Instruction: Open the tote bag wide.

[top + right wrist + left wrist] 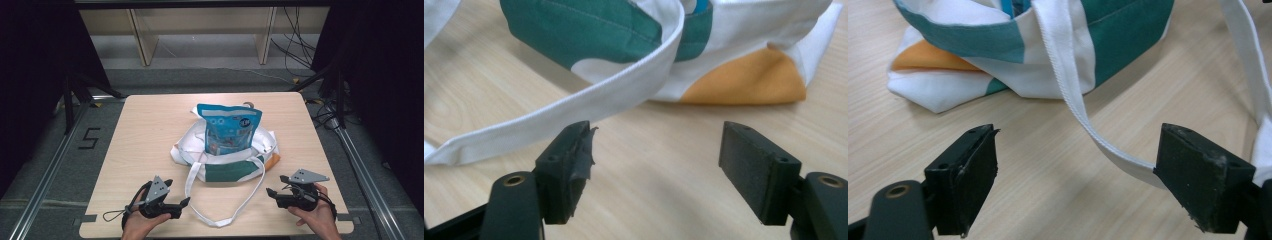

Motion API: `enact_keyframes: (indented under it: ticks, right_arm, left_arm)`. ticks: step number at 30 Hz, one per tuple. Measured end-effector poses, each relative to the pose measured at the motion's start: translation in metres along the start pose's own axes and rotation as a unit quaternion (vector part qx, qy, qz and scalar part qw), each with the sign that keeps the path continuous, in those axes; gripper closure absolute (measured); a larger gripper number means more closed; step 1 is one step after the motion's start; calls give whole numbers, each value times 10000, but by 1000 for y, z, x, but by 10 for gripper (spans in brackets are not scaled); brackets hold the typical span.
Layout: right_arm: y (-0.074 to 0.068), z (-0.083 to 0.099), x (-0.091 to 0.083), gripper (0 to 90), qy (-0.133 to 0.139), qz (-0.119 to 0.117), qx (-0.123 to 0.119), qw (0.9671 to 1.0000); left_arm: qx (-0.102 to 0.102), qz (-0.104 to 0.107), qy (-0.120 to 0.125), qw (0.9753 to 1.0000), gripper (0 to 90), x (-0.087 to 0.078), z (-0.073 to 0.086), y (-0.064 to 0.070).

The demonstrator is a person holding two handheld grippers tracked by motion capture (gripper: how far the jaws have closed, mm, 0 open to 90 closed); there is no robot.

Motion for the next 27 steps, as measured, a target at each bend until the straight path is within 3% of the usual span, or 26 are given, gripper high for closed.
enact_keyframes:
  ticks: [1, 2, 4, 5, 6, 8, 10, 11, 12, 13, 14, 15, 16, 18, 20, 21, 22, 23, 24, 27]
  right_arm:
    - [2, 2, -1, 281, 5, -33, -103, 9999]
    - [-2, 6, -2, 266, -28, -46, 35, 10000]
    - [-2, 10, -4, 254, -112, -53, -88, 9999]
    - [-4, 13, -4, 241, -114, -81, -92, 9999]
    - [-6, 17, -6, 228, -184, 16, -98, 9998]
    - [-9, 21, -7, 226, -253, 60, -126, 9996]
    - [-12, 25, -8, 228, -303, 40, -178, 9994]
    - [-14, 26, -9, 228, -269, 60, -204, 9994]
    - [-15, 27, -9, 227, -276, 27, -235, 9993]
    - [-17, 28, -10, 227, -273, 10, -207, 9994]
    - [-17, 29, -10, 227, -281, 0, -212, 9994]
    - [-18, 30, -10, 227, -285, -4, -210, 9994]
    - [-18, 31, -10, 227, -266, -15, -225, 9994]
    - [-17, 31, -11, 227, -299, 40, -249, 9992]
    - [-20, 32, -11, 228, -308, 47, -69, 9995]
    - [-21, 32, -11, 228, -338, 44, -14, 9994]
    - [-17, 31, -10, 228, -286, 55, -218, 9993]
    - [-19, 32, -11, 228, -354, 37, -118, 9993]
    - [-18, 32, -10, 228, -351, 44, -146, 9993]
    - [-16, 31, -10, 229, -305, 60, -254, 9992]
  left_arm:
    - [21, 60, 21, 10000, 162, 0, 0, 2]
    - [28, 44, 1, 10000, 162, -1, 1, 3]
    - [12, 70, 19, 10000, 162, 0, 2, 6]
    - [191, 41, -160, 9997, 162, -2, 3, 4]
    - [40, 51, -85, 9999, 162, 0, 4, 7]
    - [75, 73, -175, 9998, 162, 1, 6, 7]
    - [245, 63, -271, 9993, 162, -1, 6, 6]
    - [67, 34, -228, 9997, 162, 0, 7, 9]
    - [239, 86, -272, 9993, 162, 0, 7, 8]
    - [248, 106, -327, 9991, 162, -1, 7, 8]
    - [133, 87, -276, 9995, 162, 0, 8, 11]
    - [158, 111, -224, 9996, 162, 0, 8, 11]
    - [197, 90, -345, 9992, 162, 0, 8, 11]
    - [234, 118, -237, 9994, 162, 1, 8, 13]
    - [300, 89, -307, 9990, 162, 0, 7, 11]
    - [174, 82, -306, 9993, 162, 0, 8, 11]
    - [133, 51, -289, 9995, 162, 0, 8, 10]
    - [155, 65, -309, 9994, 162, -1, 8, 9]
    - [252, 34, -268, 9993, 162, 0, 7, 7]
    - [214, -19, -368, 9991, 162, -1, 8, 6]
Point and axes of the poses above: each handheld gripper's, and its own axes: x roughly forward along the jaws, z roughly out of its underside, y roughly to its right, the point moved 2 cm from there along x, roughly forward along the jaws, and after that the axes turned 1 degree about -z, right-handed, at the moved point
